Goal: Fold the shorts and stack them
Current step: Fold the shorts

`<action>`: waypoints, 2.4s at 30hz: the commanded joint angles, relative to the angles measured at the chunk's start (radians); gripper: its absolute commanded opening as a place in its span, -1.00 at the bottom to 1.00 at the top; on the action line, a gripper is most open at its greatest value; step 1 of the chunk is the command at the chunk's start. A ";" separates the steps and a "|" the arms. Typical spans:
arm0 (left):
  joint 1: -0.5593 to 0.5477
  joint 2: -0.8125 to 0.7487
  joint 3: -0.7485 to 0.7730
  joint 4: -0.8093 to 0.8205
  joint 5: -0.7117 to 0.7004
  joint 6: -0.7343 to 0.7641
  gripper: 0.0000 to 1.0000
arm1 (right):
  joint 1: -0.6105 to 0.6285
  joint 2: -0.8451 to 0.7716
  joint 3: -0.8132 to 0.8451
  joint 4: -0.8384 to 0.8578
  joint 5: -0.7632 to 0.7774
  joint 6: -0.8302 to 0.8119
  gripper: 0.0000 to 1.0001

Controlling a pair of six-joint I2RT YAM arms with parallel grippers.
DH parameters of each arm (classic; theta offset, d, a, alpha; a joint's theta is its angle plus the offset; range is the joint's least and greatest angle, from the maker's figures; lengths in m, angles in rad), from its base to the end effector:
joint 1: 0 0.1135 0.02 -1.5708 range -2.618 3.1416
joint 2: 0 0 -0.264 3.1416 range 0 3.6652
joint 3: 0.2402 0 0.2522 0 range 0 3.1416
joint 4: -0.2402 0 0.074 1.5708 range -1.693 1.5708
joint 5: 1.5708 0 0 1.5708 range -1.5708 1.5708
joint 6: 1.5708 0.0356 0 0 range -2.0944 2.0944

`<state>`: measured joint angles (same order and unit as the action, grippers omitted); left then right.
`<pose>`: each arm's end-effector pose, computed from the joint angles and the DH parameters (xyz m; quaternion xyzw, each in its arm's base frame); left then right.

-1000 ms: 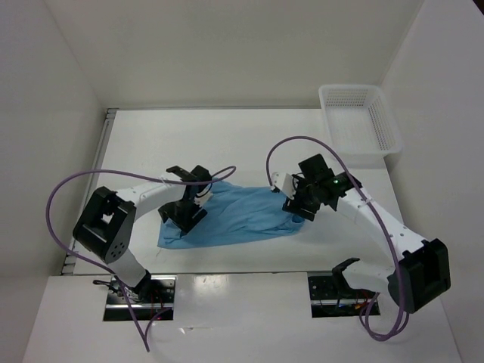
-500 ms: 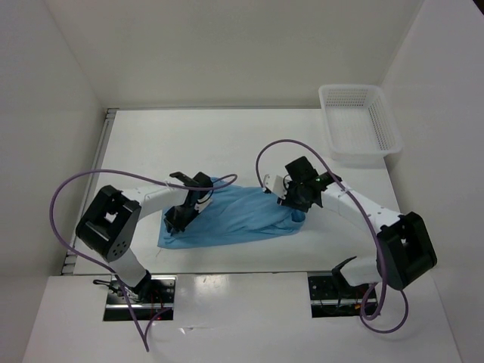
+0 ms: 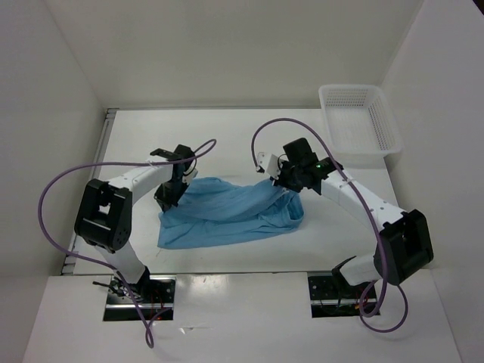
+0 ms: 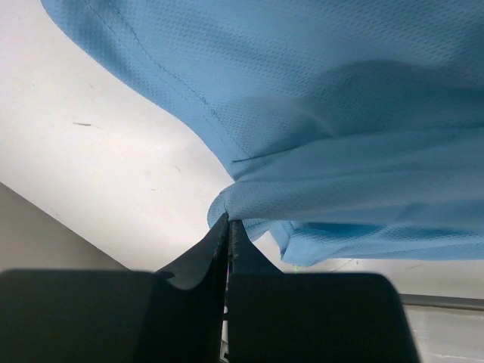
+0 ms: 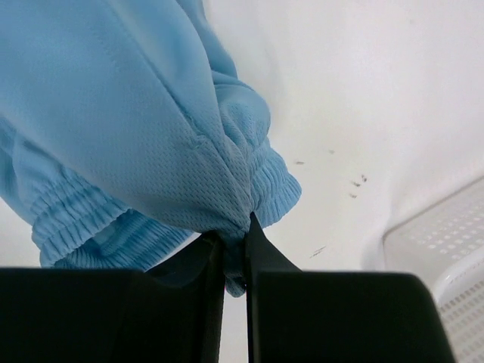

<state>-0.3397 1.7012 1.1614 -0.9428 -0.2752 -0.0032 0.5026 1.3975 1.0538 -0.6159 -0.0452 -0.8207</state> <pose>0.2906 -0.0925 0.1930 0.1598 0.9766 0.1276 0.0664 0.2518 0.1402 0.2578 -0.5912 0.7481 -0.0264 0.3004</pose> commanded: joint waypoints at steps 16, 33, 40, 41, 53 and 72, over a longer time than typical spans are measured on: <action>-0.059 0.040 -0.052 -0.094 0.031 0.003 -1.00 | 0.048 -0.055 -0.155 -0.148 -0.118 -0.276 -0.99; -0.094 0.032 -0.052 -0.094 0.004 0.003 -1.00 | -0.091 -0.199 -0.269 -0.102 -0.050 -0.308 -0.48; -0.114 -0.001 -0.062 -0.114 0.041 0.003 -0.32 | -0.136 -0.313 -0.178 -0.153 -0.133 -0.266 0.44; -0.114 -0.002 -0.062 -0.123 0.041 0.003 -0.20 | -0.154 -0.322 -0.157 -0.174 -0.145 -0.252 0.44; -0.082 0.058 0.328 -0.122 0.263 0.003 0.09 | -0.466 -0.065 0.130 -0.110 -0.482 0.273 0.46; -0.321 0.382 0.402 0.024 0.335 0.003 0.12 | -0.293 0.320 0.055 -0.099 -0.265 0.538 0.72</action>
<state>-0.6758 2.0499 1.5833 -0.9558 0.0559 -0.0036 0.2016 1.6615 1.0985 -0.7475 -0.3992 -0.3515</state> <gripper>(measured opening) 0.557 0.860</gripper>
